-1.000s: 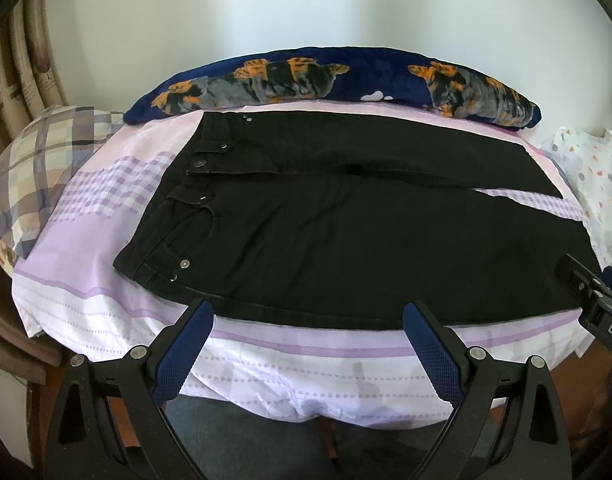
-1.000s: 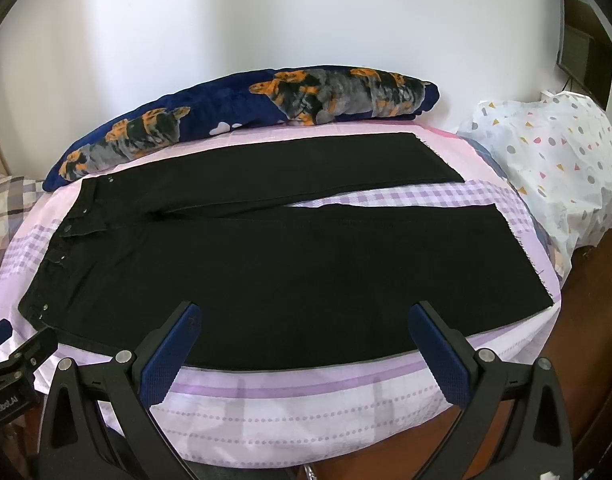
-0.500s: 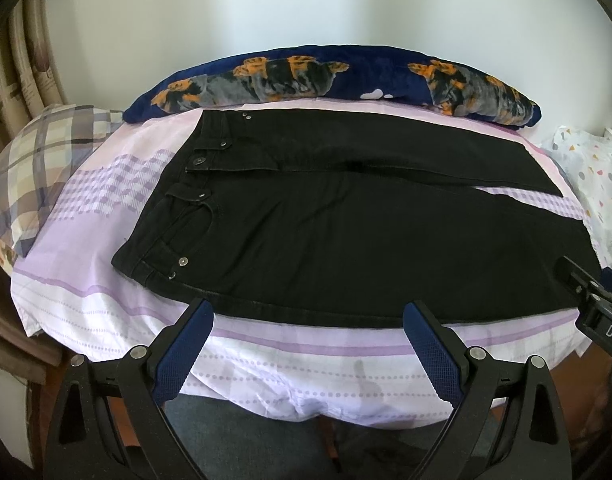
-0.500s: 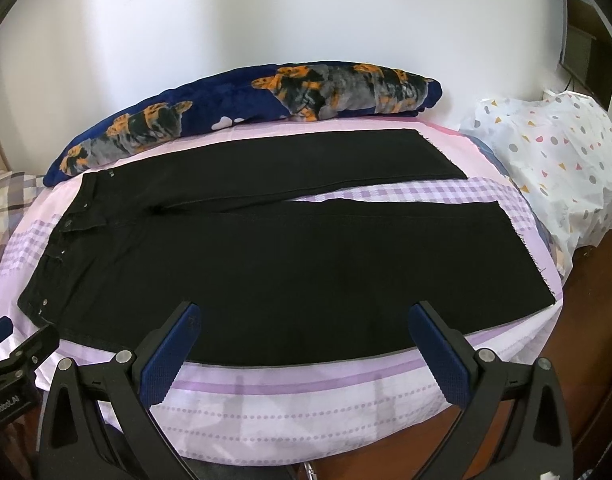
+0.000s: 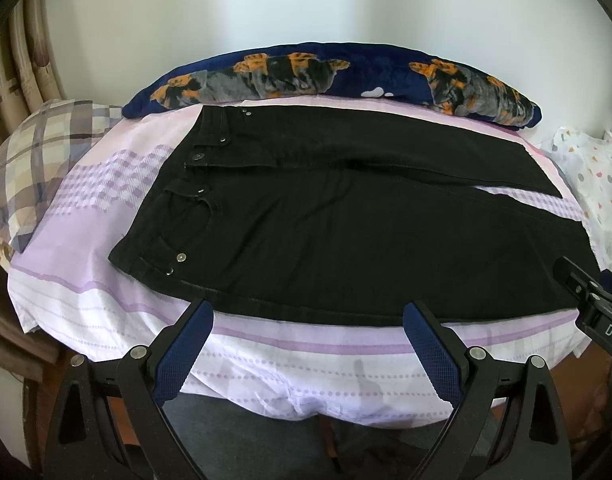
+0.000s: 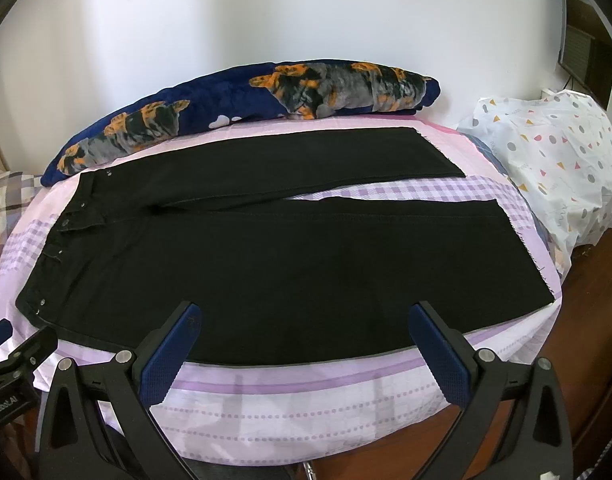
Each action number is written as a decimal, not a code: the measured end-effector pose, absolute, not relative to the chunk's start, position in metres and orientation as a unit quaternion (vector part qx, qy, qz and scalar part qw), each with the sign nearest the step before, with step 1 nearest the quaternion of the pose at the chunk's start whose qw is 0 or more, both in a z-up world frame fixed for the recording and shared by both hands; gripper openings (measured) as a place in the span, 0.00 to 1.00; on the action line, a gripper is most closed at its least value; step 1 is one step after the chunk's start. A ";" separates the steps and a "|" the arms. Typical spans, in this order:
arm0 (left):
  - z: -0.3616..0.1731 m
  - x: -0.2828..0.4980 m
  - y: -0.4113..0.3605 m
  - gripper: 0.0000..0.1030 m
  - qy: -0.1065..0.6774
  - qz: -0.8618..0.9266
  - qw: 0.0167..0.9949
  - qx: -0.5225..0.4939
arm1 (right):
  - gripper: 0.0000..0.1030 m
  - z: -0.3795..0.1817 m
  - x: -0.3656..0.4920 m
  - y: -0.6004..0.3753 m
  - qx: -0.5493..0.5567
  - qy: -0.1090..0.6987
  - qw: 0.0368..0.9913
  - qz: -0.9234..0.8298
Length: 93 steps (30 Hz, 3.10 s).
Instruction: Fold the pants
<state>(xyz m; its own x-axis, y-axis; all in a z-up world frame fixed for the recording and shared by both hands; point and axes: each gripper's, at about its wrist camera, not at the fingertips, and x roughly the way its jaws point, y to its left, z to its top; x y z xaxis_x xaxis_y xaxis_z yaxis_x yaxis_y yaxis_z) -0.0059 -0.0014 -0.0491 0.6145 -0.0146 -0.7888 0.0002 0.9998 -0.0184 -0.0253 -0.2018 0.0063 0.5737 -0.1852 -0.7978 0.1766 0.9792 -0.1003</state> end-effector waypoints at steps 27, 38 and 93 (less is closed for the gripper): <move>-0.058 0.011 0.015 0.93 0.465 -0.019 0.884 -0.043 | 1.00 -0.002 -0.020 -0.198 -0.022 0.459 0.881 -0.115; -0.044 0.066 0.069 0.93 0.444 0.001 0.893 -0.069 | 1.00 -0.007 0.022 -0.183 -0.012 0.468 0.882 -0.056; -0.069 0.379 0.234 0.09 0.433 -0.220 0.830 -0.274 | 1.00 -0.079 0.336 -0.122 -0.063 0.549 0.788 0.273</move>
<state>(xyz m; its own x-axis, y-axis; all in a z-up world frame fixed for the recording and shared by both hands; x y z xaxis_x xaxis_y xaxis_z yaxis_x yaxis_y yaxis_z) 0.3794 0.2341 -0.0688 0.5286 -0.6021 -0.5984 0.1270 0.7531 -0.6456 0.3359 -0.1221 -0.0789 0.2487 0.3606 -0.8990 -0.4990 0.8432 0.2001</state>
